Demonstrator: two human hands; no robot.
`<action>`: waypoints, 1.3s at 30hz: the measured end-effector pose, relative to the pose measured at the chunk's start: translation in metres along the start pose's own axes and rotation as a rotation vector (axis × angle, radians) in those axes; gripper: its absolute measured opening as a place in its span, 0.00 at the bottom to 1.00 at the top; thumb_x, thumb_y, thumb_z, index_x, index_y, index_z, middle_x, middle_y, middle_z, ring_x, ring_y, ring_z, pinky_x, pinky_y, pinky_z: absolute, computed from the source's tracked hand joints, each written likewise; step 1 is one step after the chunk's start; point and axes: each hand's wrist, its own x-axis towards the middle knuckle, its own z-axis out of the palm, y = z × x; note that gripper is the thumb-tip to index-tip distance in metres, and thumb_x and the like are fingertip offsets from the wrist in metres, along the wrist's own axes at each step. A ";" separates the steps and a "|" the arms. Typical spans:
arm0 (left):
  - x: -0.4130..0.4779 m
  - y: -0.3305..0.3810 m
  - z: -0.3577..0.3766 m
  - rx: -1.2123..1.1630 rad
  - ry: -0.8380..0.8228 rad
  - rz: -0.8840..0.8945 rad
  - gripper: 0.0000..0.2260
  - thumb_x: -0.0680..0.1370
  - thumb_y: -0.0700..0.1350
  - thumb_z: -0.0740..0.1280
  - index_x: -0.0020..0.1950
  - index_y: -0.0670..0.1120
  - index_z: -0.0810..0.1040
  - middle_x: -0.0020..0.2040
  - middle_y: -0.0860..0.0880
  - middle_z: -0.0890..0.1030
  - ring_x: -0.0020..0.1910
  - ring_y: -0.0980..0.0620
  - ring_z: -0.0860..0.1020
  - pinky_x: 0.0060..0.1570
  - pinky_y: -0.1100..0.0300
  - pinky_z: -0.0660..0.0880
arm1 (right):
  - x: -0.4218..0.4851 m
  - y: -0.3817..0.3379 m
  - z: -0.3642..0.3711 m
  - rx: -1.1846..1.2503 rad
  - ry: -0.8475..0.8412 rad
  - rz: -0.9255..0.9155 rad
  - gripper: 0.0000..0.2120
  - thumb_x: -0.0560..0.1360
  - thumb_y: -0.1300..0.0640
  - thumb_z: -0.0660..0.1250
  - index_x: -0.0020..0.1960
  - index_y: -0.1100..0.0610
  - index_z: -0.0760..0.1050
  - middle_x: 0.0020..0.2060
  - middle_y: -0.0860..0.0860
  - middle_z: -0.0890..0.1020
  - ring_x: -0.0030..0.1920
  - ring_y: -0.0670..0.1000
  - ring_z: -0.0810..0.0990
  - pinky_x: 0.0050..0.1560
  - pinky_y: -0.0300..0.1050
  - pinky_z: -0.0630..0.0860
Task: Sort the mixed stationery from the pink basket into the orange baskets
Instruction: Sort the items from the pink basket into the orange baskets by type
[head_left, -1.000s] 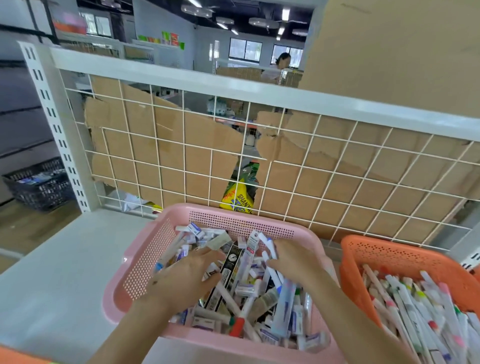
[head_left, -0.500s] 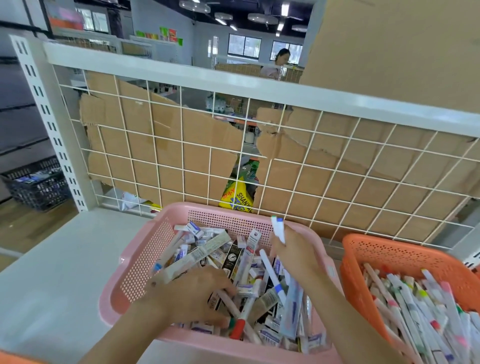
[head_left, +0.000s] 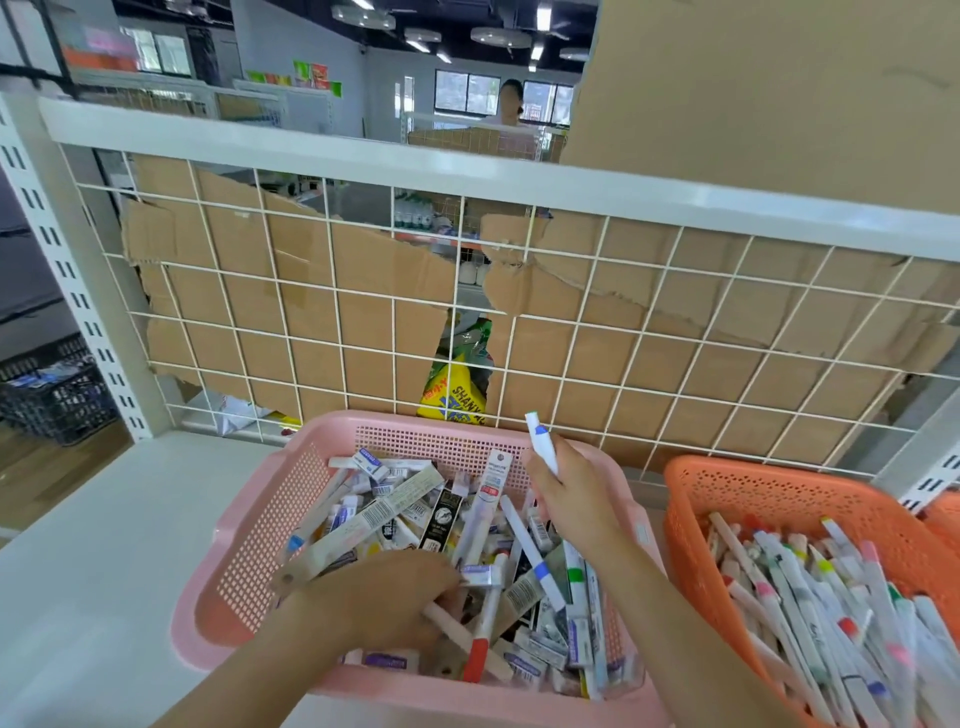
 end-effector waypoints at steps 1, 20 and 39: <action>-0.003 -0.001 -0.002 -0.034 0.038 0.007 0.08 0.77 0.50 0.63 0.53 0.48 0.71 0.47 0.53 0.71 0.48 0.54 0.72 0.48 0.60 0.69 | -0.001 -0.001 0.000 0.025 0.001 -0.012 0.05 0.81 0.53 0.57 0.47 0.51 0.67 0.30 0.51 0.74 0.28 0.49 0.73 0.34 0.49 0.72; -0.009 -0.010 -0.032 -0.424 0.804 -0.222 0.09 0.80 0.44 0.60 0.41 0.51 0.64 0.27 0.50 0.70 0.21 0.56 0.68 0.23 0.62 0.64 | -0.030 0.001 -0.079 0.054 0.325 0.013 0.09 0.79 0.53 0.60 0.40 0.53 0.67 0.28 0.54 0.71 0.29 0.55 0.70 0.34 0.50 0.69; 0.108 0.170 -0.055 -1.064 0.864 -0.151 0.09 0.80 0.39 0.59 0.40 0.41 0.66 0.28 0.45 0.69 0.22 0.53 0.69 0.23 0.61 0.67 | -0.112 0.117 -0.216 0.131 0.472 0.222 0.08 0.78 0.55 0.60 0.42 0.53 0.65 0.27 0.44 0.66 0.27 0.44 0.64 0.31 0.40 0.60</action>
